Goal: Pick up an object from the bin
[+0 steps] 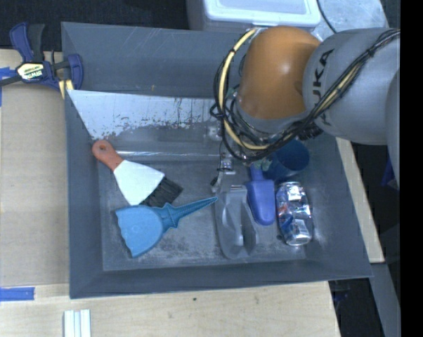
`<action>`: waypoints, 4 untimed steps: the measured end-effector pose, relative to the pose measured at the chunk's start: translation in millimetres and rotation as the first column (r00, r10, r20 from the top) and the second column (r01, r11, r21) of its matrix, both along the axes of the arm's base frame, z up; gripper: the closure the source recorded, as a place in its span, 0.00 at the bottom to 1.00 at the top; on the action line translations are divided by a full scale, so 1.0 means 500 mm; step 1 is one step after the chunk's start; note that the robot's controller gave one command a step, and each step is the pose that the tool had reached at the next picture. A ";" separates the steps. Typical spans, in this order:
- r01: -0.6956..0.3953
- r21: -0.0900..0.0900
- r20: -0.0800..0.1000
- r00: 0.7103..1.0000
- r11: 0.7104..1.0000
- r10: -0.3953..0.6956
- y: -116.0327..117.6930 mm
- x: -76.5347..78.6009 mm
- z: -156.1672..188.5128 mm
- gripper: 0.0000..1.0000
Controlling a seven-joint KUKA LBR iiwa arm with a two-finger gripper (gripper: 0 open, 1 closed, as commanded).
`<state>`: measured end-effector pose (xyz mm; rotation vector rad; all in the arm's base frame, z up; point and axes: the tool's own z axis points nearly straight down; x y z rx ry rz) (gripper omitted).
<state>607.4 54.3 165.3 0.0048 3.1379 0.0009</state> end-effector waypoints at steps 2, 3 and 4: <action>-0.028 -0.001 0.007 1.000 1.000 0.028 0.007 -0.007 -0.020 0.00; -0.188 -0.002 0.004 0.982 0.982 0.188 0.018 -0.022 -0.054 0.00; -0.203 -0.003 0.014 0.979 0.979 0.203 0.026 -0.031 -0.082 0.00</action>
Offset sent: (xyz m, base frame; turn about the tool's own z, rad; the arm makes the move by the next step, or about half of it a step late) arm -0.0217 0.0220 -0.0541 -0.1201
